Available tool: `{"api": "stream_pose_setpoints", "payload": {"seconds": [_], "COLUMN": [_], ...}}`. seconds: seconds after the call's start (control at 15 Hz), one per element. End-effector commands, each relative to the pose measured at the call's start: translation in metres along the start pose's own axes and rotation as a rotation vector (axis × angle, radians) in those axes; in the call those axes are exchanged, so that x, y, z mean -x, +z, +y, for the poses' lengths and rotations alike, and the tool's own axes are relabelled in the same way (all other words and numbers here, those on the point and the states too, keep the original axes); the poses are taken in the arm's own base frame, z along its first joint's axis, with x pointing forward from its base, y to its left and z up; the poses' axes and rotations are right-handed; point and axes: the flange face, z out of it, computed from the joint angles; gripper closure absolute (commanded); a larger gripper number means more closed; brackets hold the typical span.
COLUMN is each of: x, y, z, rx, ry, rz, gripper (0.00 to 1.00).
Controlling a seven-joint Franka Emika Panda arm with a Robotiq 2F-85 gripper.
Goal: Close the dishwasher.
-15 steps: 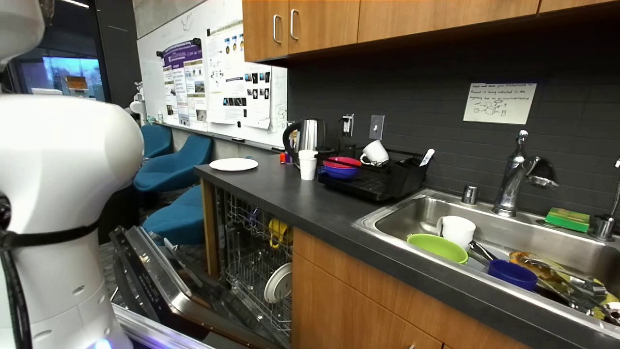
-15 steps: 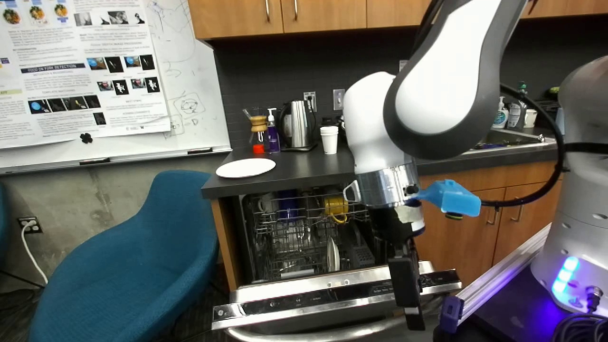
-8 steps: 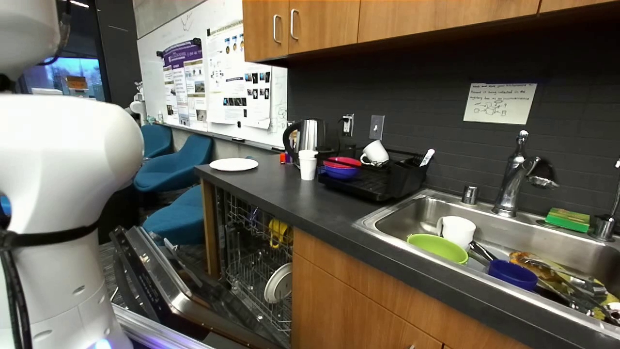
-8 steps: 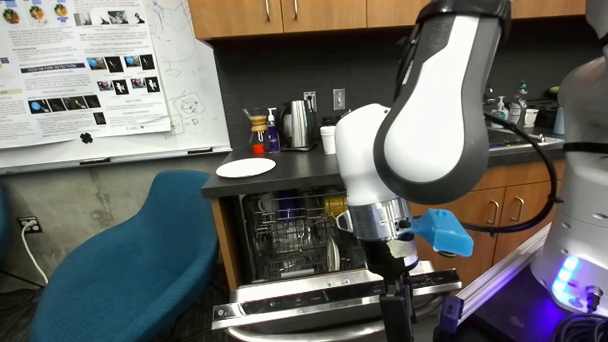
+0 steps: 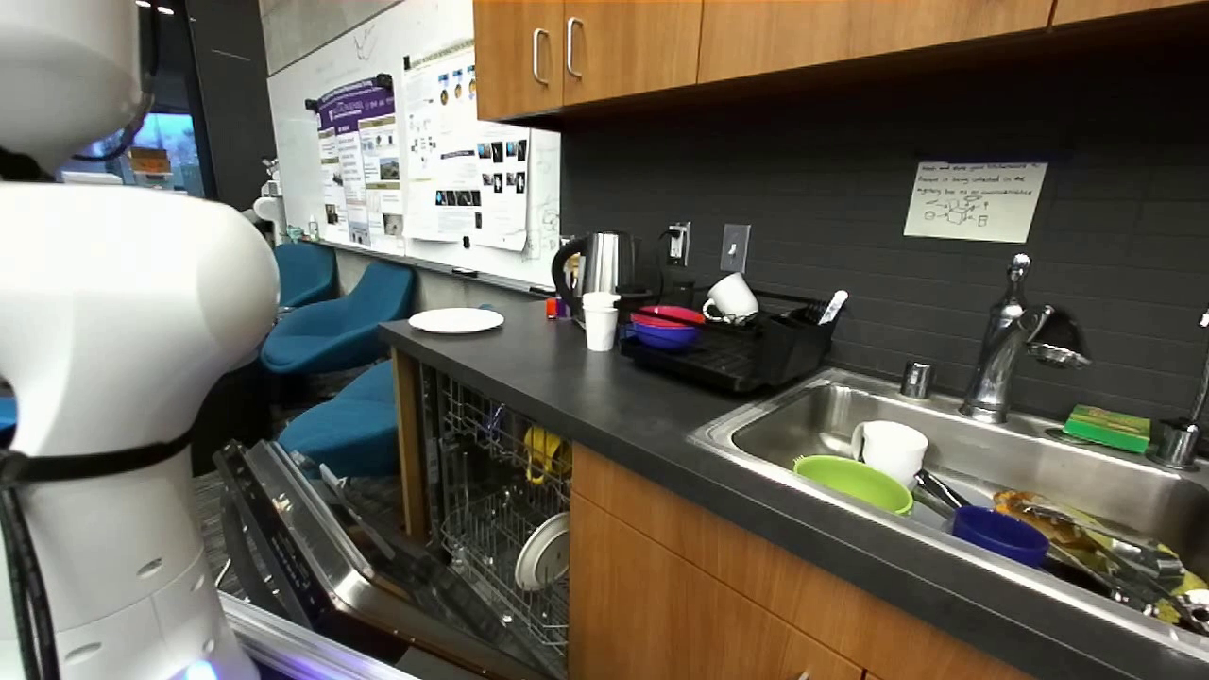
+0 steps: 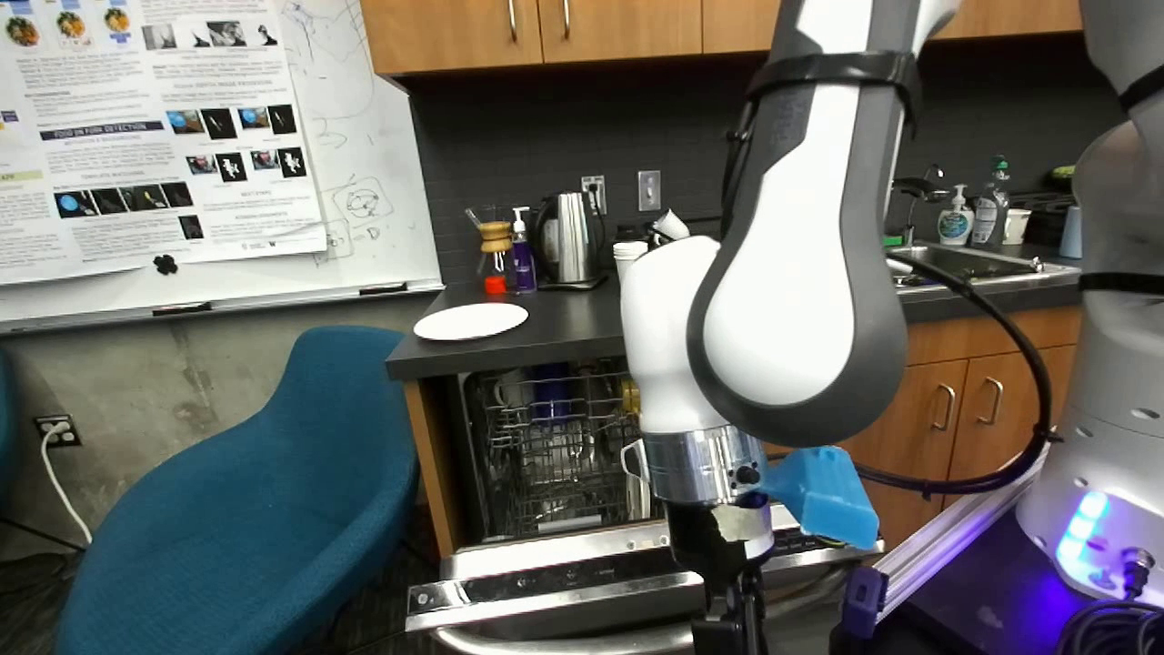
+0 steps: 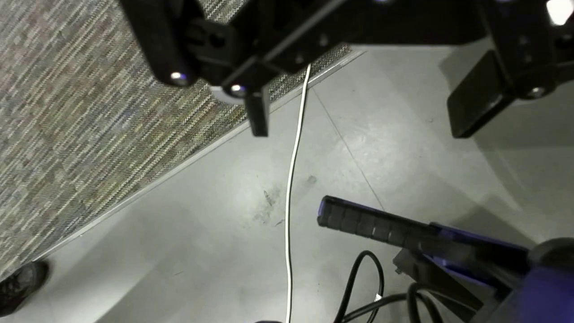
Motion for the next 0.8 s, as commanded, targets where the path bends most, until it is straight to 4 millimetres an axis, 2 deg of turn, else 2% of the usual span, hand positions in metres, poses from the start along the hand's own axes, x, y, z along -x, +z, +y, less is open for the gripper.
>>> {"api": "stream_pose_setpoints", "payload": {"seconds": [0.0,0.27,0.73], "x": [-0.004,-0.006,-0.015], "y": [0.015,0.019,0.002], "z": [-0.003,0.004,0.005], "rx": [-0.022,-0.026,-0.018], "ry": [-0.008,-0.029,-0.109], "rz": [0.014,0.046,0.207], "gripper": [0.0,0.0,0.0]}}
